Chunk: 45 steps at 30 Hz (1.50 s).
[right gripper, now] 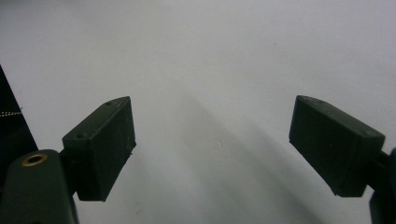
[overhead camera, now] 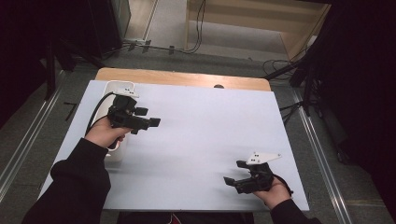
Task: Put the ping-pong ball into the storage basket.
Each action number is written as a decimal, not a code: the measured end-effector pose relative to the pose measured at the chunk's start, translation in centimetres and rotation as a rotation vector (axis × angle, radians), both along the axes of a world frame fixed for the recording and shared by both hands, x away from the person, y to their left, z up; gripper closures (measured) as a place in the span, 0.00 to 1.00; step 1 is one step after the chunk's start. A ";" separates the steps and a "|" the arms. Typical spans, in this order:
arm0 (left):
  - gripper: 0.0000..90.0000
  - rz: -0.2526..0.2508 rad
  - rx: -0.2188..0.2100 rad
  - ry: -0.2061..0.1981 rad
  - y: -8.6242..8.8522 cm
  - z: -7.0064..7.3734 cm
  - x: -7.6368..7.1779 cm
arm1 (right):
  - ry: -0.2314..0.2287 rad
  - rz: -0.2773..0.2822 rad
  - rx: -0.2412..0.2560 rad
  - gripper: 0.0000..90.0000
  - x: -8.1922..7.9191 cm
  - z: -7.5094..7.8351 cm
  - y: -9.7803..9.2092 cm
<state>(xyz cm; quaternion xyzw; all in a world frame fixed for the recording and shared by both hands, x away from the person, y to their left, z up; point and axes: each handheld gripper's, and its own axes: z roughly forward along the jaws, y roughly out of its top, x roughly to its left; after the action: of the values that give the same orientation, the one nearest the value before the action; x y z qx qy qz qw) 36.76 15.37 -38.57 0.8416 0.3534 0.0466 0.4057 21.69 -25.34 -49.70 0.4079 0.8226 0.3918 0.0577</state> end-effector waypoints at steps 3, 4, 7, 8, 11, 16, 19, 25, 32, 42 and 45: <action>0.30 -0.001 0.010 0.001 -0.1 -0.3 -0.2 | -0.001 0.000 0.000 0.15 0.0 0.0 0.0; 0.30 -0.005 0.012 0.002 -0.1 -0.4 -0.3 | -0.001 0.000 0.000 0.15 0.0 0.0 0.0; 0.30 -0.009 0.020 0.003 -0.3 -0.7 -0.5 | -0.001 0.000 0.000 0.15 0.0 0.0 0.0; 0.30 -0.016 0.030 0.001 -0.3 -0.8 -0.6 | -0.001 0.000 0.000 0.15 0.0 0.0 0.0; 0.30 -0.017 0.022 -0.003 -0.4 -1.0 -1.0 | 0.000 -0.003 0.003 0.15 0.0 0.0 0.0; 0.30 -0.034 0.037 -0.025 -0.6 -1.3 -1.5 | 0.000 0.000 0.000 0.15 0.0 0.0 0.0; 0.30 -0.024 0.045 -0.044 -0.6 -1.4 -1.8 | 0.000 0.000 0.001 0.15 0.0 0.0 0.0; 0.30 -0.038 0.029 -0.055 -0.6 -1.8 -2.6 | 0.001 0.000 0.001 0.15 0.0 0.0 0.0; 0.30 -0.038 0.019 -0.057 -0.5 -2.6 -3.3 | -0.001 -0.001 0.002 0.15 0.0 0.0 0.0; 0.27 -0.064 0.020 -0.049 -0.5 -3.4 -4.0 | 0.003 -0.002 0.001 0.15 0.0 0.0 0.0; 0.27 -0.067 0.016 -0.049 -0.4 -3.6 -4.2 | 0.003 -0.002 0.002 0.15 0.0 0.0 0.0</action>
<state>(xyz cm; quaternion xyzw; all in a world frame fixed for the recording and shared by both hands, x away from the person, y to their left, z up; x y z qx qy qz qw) 32.52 14.96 -42.12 0.8548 0.3145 0.0562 0.4090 21.70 -25.34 -49.72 0.4093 0.8221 0.3917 0.0563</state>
